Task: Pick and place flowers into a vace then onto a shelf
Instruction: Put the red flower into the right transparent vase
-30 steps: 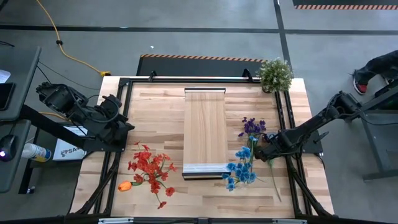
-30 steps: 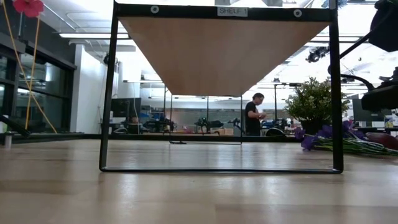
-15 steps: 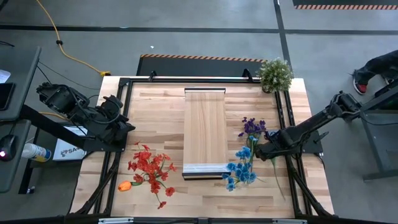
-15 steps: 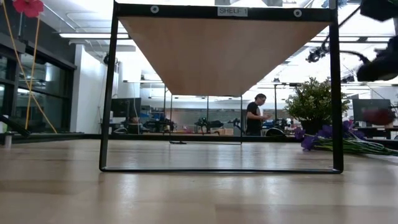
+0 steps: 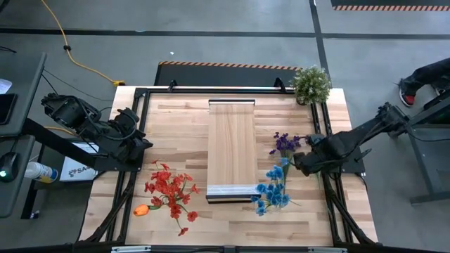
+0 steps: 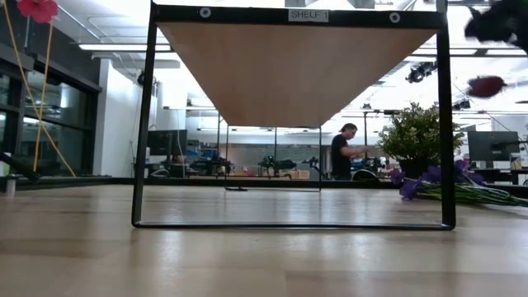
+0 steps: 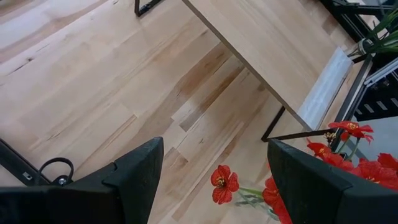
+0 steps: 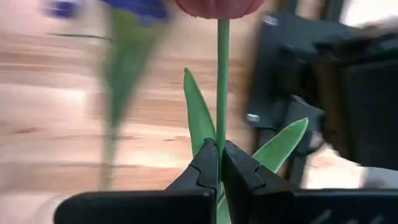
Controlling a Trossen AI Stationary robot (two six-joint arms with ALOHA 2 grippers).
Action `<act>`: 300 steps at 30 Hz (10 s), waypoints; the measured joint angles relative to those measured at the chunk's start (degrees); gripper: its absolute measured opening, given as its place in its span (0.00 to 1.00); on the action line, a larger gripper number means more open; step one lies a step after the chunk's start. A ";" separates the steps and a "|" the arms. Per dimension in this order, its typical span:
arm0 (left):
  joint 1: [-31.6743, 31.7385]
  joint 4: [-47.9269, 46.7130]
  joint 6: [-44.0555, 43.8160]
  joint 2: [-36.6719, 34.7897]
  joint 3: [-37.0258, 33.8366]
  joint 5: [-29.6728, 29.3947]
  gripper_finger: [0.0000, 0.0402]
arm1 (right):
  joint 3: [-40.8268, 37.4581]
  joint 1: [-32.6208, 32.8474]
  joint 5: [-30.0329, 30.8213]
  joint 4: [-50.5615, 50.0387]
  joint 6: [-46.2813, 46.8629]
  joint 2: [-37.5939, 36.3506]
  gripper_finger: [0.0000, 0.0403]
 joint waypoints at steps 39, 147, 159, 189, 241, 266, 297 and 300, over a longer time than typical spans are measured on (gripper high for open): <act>0.00 0.00 -0.19 0.00 0.00 -0.02 0.79 | 43.82 -7.43 50.02 11.93 -46.52 -0.52 0.00; 0.00 0.51 -2.36 1.84 0.00 0.66 0.80 | 53.03 52.69 85.99 21.02 -70.94 14.57 0.00; 0.00 0.52 -2.36 1.84 0.00 0.66 0.79 | 53.03 52.92 85.85 16.43 -68.76 14.45 0.00; 0.00 4.96 -2.34 1.88 0.02 0.60 0.79 | 53.03 52.93 78.10 0.84 -61.24 4.18 0.00; 0.00 7.21 -2.38 5.20 0.00 -0.15 0.80 | 1.25 52.92 84.24 60.80 -71.58 -17.23 0.00; 0.00 7.64 -2.38 5.20 0.00 -0.52 0.80 | 1.31 48.50 85.92 74.54 -71.68 -7.23 0.00; 0.00 7.61 -2.14 5.20 0.00 -0.46 0.80 | 1.34 45.35 84.29 74.45 -69.65 -1.70 0.00; 0.00 7.61 -2.14 5.20 0.00 -0.44 0.80 | 1.34 45.35 84.27 73.40 -69.66 -1.71 0.00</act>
